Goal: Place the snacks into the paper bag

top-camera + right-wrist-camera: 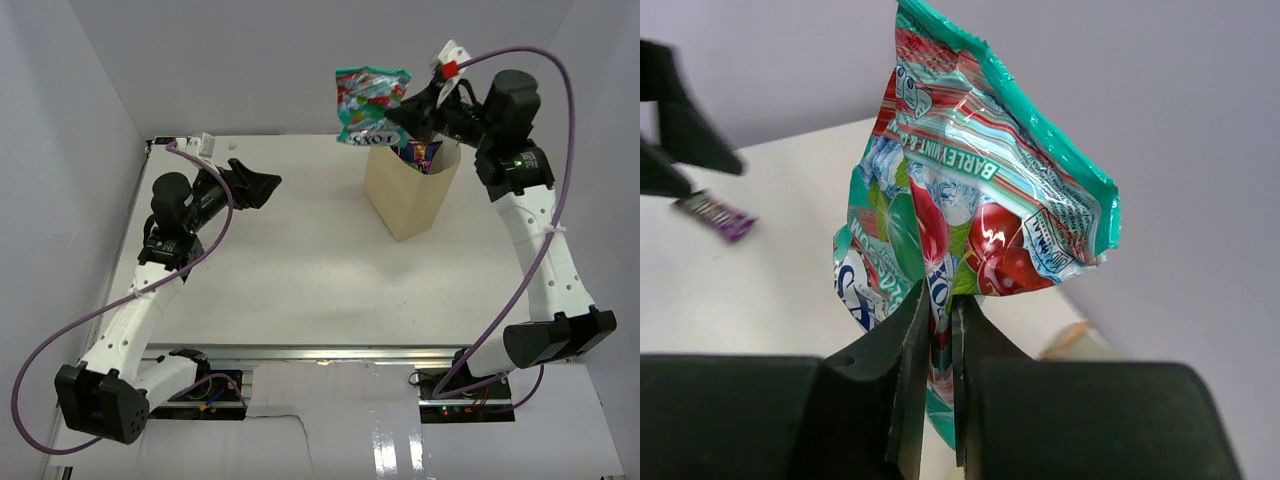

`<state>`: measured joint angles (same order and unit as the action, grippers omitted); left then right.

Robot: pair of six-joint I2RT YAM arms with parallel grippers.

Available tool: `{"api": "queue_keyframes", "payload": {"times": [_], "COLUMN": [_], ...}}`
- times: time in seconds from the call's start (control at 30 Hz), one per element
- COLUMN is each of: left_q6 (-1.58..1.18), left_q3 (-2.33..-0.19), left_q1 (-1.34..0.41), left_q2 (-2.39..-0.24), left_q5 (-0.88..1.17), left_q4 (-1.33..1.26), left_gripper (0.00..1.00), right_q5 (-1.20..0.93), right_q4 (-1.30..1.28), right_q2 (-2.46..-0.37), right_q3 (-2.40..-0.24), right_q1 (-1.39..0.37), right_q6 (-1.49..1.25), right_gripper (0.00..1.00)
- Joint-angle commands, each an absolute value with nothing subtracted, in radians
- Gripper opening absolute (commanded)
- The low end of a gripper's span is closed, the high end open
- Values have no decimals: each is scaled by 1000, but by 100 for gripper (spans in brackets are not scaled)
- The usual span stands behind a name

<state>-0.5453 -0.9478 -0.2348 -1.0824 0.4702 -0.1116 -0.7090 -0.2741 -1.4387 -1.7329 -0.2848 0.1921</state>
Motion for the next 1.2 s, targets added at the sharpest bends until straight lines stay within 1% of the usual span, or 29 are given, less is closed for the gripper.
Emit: {"api": "queue_keyframes", "payload": {"times": [0.0, 0.03, 0.07, 0.13, 0.2, 0.3, 0.37, 0.43, 0.5, 0.57, 0.67, 0.83, 0.97, 1.0, 1.03, 1.07, 1.1, 1.13, 1.17], "left_q6": [-427, -417, -413, -420, -455, -515, -543, -569, -581, -598, -649, -791, -821, -824, -825, -827, -831, -837, -847], "left_q3": [-1015, -1032, -1038, -1042, -1023, -983, -982, -992, -1003, -1008, -1026, -1097, -1100, -1097, -1089, -1085, -1080, -1075, -1069], "left_q1": [-227, -221, -212, -169, -134, -71, -38, -14, -2, 43, 83, 110, 129, 136, 143, 147, 161, 167, 175], "left_q2": [-1019, -1020, -1022, -1040, -1051, -1069, -1117, -1181, -1212, -1238, -1271, -1371, -1391, -1387, -1385, -1385, -1387, -1390, -1393], "left_q5": [252, 165, 126, 57, 40, -46, -137, -185, -233, -232, -219, -278, -278, -276, -267, -262, -256, -250, -250], "left_q4": [110, 154, 240, 314, 388, 460, 538, 605, 623, 632, 644, 788, 807, 805, 804, 802, 802, 802, 807], "left_gripper": [98, 98, 98, 98, 98, 98, 98, 98, 98, 98, 98, 98, 98, 98, 98, 98, 98, 98, 98], "right_q5": [-568, -533, -462, -408, -329, -224, -166, -138, -136, -191, -270, -337, -373, -374, -370, -365, -354, -332, -322], "right_q4": [-207, -198, -187, -164, -141, -100, -101, -98, -109, -151, -266, -345, -393, -399, -425, -452, -480, -495, -500], "right_q2": [-1414, -1417, -1422, -1428, -1439, -1457, -1483, -1497, -1514, -1525, -1564, -1595, -1603, -1605, -1624, -1643, -1661, -1681, -1680], "right_q3": [-1868, -1879, -1882, -1878, -1858, -1815, -1781, -1741, -1718, -1690, -1723, -1723, -1729, -1727, -1732, -1746, -1784, -1793, -1793], "right_q1": [-220, -207, -183, -161, -146, -143, -143, -141, -135, -135, -132, -132, -121, -121, -121, -121, -121, -118, -114], "right_q6": [219, 227, 241, 255, 293, 339, 354, 370, 374, 385, 400, 433, 437, 436, 436, 436, 433, 430, 423], "right_gripper": [8, 8, 8, 8, 8, 8, 8, 8, 8, 8, 8, 8, 8, 10, 15, 24, 47, 57, 74]}}
